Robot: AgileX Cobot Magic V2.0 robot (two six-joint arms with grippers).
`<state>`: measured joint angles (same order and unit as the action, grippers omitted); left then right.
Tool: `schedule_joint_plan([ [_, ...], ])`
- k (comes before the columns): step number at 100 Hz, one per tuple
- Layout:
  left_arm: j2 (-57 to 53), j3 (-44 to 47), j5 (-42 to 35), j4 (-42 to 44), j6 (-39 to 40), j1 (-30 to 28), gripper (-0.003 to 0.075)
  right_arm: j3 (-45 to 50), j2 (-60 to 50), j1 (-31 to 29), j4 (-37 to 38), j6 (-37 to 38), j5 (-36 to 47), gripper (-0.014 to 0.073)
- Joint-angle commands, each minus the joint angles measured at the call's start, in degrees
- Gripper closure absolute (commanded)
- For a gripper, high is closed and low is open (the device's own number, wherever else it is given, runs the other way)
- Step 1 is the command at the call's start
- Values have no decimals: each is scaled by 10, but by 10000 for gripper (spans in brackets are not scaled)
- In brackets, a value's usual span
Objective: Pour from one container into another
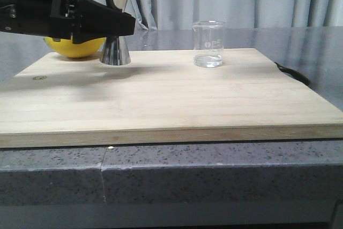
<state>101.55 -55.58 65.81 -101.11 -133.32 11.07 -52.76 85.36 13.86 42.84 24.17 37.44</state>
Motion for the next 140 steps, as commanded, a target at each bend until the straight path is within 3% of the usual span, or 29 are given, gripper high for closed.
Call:
schedule_joint_plan([
  [1,-21,-16,62,-57,1,-1,699,-18,-26,-4,-18,-6,35,-15],
  [140,13,-16,62,-57,1,22,699,-18,-26,-4,-20,-6,39,-15],
])
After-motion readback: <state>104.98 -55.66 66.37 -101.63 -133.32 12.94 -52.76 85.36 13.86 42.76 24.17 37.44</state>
